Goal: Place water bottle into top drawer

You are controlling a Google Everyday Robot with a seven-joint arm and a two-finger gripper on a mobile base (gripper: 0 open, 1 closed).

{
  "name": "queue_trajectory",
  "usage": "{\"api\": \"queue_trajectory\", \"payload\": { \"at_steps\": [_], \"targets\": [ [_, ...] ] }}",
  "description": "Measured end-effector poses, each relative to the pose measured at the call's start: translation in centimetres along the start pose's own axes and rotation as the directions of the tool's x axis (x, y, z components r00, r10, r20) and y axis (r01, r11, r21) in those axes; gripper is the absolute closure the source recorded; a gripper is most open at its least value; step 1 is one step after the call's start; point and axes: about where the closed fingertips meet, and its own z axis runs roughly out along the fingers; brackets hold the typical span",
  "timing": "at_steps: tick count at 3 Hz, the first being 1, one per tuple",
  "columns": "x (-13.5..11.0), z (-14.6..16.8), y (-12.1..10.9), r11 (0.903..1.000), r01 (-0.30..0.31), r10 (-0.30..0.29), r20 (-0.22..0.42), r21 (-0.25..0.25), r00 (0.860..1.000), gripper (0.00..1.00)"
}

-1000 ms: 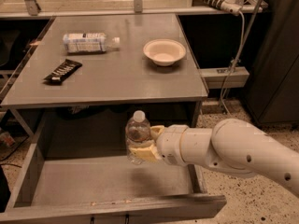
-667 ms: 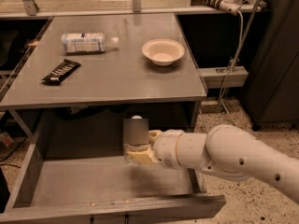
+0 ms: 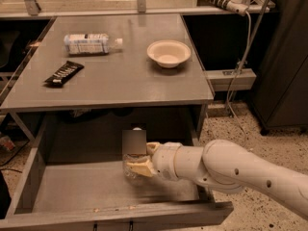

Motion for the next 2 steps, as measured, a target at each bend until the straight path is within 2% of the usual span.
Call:
{"api": "queue_trajectory", "payload": {
  "at_steps": [2],
  "targets": [
    [1.4,2.4,-0.6,0.9997,-0.017,0.018,0.026,-0.016,1.000,1.00]
  ]
}}
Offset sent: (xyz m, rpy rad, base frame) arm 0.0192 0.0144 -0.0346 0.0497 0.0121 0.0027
